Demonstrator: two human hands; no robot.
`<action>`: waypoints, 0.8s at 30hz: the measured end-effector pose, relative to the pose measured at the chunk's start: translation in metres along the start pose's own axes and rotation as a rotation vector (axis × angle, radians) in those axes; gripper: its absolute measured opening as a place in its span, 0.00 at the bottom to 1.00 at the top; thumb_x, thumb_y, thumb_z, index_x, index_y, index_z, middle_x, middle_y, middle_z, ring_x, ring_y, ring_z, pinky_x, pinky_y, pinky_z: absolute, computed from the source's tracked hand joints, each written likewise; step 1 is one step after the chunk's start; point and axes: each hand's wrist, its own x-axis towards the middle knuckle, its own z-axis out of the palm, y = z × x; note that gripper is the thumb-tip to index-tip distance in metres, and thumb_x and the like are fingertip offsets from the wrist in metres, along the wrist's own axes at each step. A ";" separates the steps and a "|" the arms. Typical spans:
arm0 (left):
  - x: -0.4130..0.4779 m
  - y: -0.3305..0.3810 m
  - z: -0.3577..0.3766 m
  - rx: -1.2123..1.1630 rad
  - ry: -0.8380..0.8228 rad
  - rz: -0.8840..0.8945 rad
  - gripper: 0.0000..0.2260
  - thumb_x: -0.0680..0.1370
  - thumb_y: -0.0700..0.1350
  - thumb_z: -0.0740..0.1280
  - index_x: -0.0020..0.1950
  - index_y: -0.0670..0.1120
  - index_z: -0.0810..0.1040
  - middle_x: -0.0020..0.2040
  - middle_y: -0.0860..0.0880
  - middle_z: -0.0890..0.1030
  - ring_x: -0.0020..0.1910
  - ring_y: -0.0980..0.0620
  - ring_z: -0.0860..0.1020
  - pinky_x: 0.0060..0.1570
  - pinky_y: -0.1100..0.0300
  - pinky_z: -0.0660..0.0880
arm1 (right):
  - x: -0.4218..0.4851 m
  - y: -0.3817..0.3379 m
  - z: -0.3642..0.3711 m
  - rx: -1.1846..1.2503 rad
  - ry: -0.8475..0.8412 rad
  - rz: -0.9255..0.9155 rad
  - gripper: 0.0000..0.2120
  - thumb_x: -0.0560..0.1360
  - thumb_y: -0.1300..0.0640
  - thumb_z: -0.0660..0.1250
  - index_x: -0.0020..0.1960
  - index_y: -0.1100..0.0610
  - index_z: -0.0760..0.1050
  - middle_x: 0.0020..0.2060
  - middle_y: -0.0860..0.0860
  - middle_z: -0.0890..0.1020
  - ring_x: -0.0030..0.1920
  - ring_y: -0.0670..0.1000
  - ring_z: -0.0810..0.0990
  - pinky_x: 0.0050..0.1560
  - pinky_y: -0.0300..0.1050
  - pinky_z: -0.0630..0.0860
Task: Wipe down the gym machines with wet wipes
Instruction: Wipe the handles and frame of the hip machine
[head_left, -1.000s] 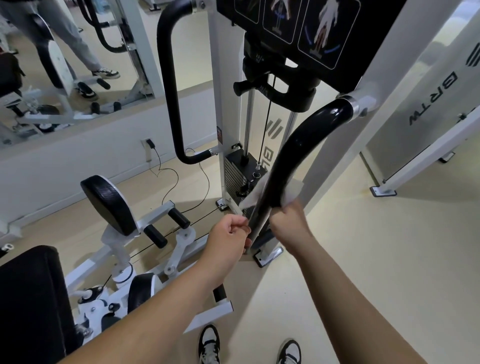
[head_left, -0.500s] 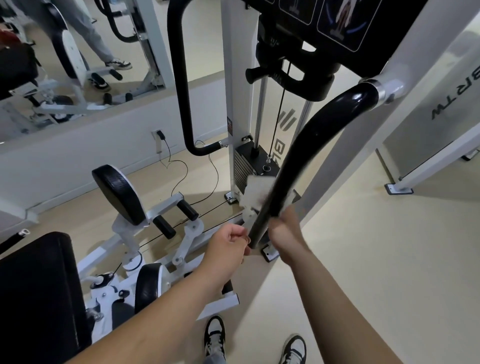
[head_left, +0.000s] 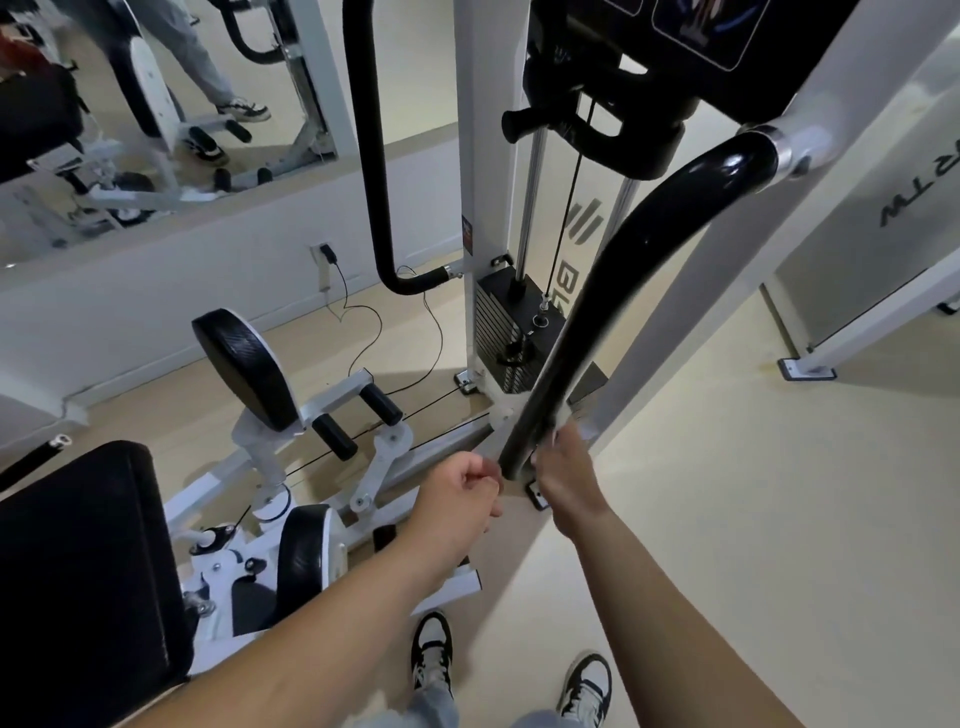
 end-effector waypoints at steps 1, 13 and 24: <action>-0.002 -0.001 0.001 -0.007 -0.002 -0.001 0.09 0.82 0.39 0.62 0.53 0.50 0.80 0.50 0.46 0.84 0.44 0.53 0.82 0.47 0.55 0.80 | -0.003 0.014 -0.006 -0.116 -0.087 0.076 0.10 0.84 0.58 0.59 0.61 0.53 0.76 0.55 0.56 0.83 0.57 0.55 0.80 0.58 0.51 0.76; -0.022 -0.037 0.046 -0.526 -0.279 -0.255 0.35 0.68 0.57 0.82 0.69 0.43 0.76 0.60 0.42 0.84 0.62 0.42 0.81 0.70 0.38 0.73 | -0.046 -0.010 -0.086 0.206 -0.362 0.415 0.22 0.64 0.63 0.63 0.56 0.64 0.81 0.45 0.61 0.83 0.48 0.62 0.82 0.46 0.50 0.77; -0.037 -0.066 0.120 -0.651 0.194 -0.476 0.31 0.65 0.64 0.79 0.62 0.51 0.82 0.60 0.43 0.84 0.60 0.39 0.81 0.60 0.46 0.78 | -0.026 0.005 -0.137 -0.310 -0.401 0.303 0.11 0.81 0.55 0.66 0.59 0.61 0.79 0.47 0.62 0.85 0.40 0.60 0.85 0.34 0.49 0.83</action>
